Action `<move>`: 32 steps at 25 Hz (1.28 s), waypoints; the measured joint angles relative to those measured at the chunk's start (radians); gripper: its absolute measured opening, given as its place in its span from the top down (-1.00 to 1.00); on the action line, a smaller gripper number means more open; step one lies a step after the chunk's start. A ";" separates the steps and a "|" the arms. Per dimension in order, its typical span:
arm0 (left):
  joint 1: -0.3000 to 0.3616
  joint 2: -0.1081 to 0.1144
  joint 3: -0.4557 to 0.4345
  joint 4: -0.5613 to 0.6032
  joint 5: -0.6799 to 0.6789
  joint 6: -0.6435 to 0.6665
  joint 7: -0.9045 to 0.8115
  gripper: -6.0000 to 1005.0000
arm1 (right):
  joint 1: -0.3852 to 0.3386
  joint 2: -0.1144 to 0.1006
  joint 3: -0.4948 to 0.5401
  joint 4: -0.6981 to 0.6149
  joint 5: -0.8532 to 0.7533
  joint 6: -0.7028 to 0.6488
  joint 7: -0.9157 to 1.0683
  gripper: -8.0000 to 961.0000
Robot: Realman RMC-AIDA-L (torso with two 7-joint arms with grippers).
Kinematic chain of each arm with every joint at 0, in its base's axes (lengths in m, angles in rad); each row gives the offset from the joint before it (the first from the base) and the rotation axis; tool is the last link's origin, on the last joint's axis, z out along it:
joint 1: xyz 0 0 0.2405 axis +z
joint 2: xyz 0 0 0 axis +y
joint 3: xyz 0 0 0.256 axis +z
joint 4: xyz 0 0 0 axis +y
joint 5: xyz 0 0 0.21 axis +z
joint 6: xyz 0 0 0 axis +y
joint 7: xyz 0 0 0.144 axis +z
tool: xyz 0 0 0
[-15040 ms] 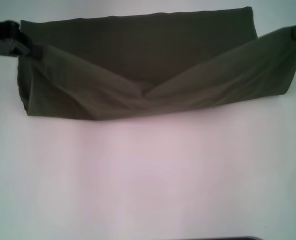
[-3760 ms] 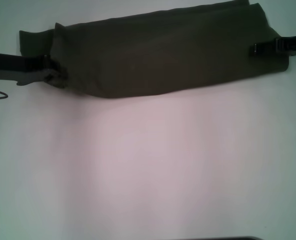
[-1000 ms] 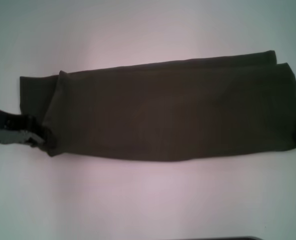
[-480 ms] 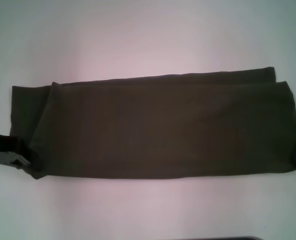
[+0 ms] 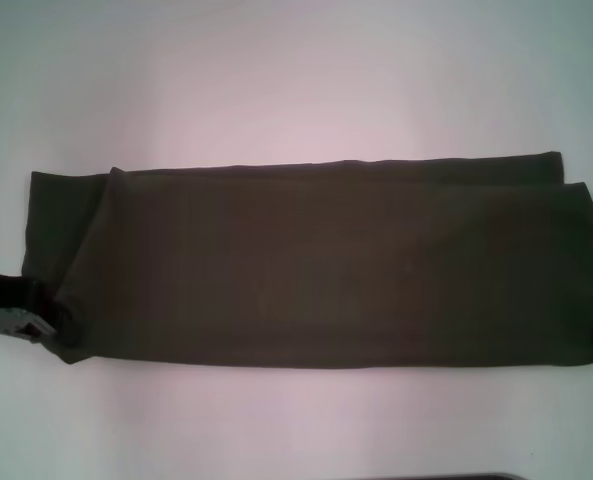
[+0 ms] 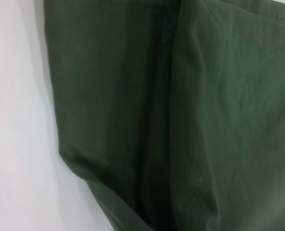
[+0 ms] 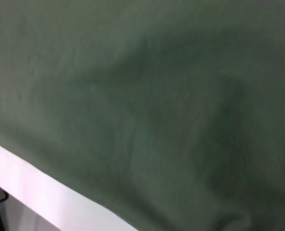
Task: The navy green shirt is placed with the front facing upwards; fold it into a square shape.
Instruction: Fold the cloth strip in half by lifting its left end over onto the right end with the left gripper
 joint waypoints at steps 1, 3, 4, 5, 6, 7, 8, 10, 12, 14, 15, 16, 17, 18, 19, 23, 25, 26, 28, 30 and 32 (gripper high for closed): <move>0.000 -0.001 0.000 0.000 0.000 0.001 -0.001 0.92 | -0.001 0.001 0.000 0.000 0.000 -0.002 0.000 0.92; 0.000 -0.002 0.000 0.000 0.001 0.005 -0.001 0.92 | -0.001 0.003 -0.001 -0.001 -0.001 -0.003 0.000 0.92; 0.000 -0.003 0.000 0.000 0.003 0.006 -0.001 0.92 | -0.002 0.003 -0.001 -0.001 -0.002 -0.004 0.000 0.92; 0.000 -0.003 0.000 0.000 0.006 0.007 -0.001 0.92 | -0.001 0.003 -0.001 -0.001 -0.002 -0.004 0.000 0.92; 0.000 -0.004 -0.002 0.000 0.010 0.007 -0.001 0.92 | -0.001 0.003 -0.002 -0.001 -0.002 -0.004 0.000 0.92; 0.000 -0.005 -0.004 0.000 0.014 0.008 -0.001 0.92 | 0.000 0.003 -0.002 -0.001 -0.002 -0.004 0.001 0.92; 0.000 -0.005 -0.005 0.000 0.017 0.009 -0.001 0.92 | 0.002 0.003 -0.002 -0.001 -0.002 -0.004 0.002 0.92; 0.000 -0.006 -0.005 0.000 0.020 0.015 -0.001 0.91 | 0.006 0.003 -0.001 -0.001 -0.003 -0.004 0.004 0.92; 0.000 -0.008 -0.004 0.000 0.020 0.022 -0.001 0.90 | 0.008 0.004 -0.001 -0.002 -0.003 -0.004 0.005 0.92; -0.001 -0.008 -0.005 0.000 0.021 0.024 0.000 0.88 | 0.010 0.004 -0.001 -0.002 -0.003 -0.003 0.005 0.92; -0.002 -0.008 -0.007 0.001 0.021 0.027 0.000 0.88 | 0.010 0.005 -0.003 -0.002 -0.003 -0.002 0.006 0.92; -0.003 -0.008 -0.008 0.002 0.021 0.029 0.000 0.87 | 0.011 0.005 -0.005 -0.002 -0.003 -0.002 0.006 0.92; -0.003 -0.008 -0.008 0.002 0.021 0.034 -0.001 0.87 | 0.011 0.005 -0.006 -0.002 -0.003 -0.001 0.009 0.92; -0.004 -0.008 -0.009 0.003 0.021 0.039 -0.002 0.86 | 0.011 0.005 -0.006 -0.002 -0.003 0.000 0.012 0.92; -0.004 -0.008 -0.009 0.003 0.021 0.043 -0.003 0.86 | 0.011 0.004 -0.006 -0.001 -0.003 0.000 0.016 0.92; 0.001 -0.008 -0.012 -0.003 0.022 0.045 -0.007 0.83 | 0.013 -0.002 0.002 0.009 -0.003 -0.002 0.041 0.92; 0.004 -0.007 -0.014 -0.009 0.022 0.040 -0.011 0.82 | 0.014 -0.003 0.012 0.009 0.001 -0.007 0.045 0.92; 0.005 -0.006 -0.016 -0.013 0.022 0.038 -0.014 0.76 | 0.015 -0.004 0.019 0.010 0.001 -0.011 0.046 0.92; 0.009 -0.001 -0.023 -0.026 0.022 0.033 -0.022 0.63 | 0.017 -0.005 0.032 0.010 0.001 -0.019 0.046 0.79; 0.015 0.001 -0.025 -0.039 0.023 0.029 -0.026 0.51 | 0.018 -0.008 0.037 0.010 0.000 -0.024 0.046 0.53; 0.020 0.006 -0.026 -0.045 0.027 0.026 -0.031 0.35 | 0.017 -0.014 0.039 0.010 -0.002 -0.024 0.047 0.37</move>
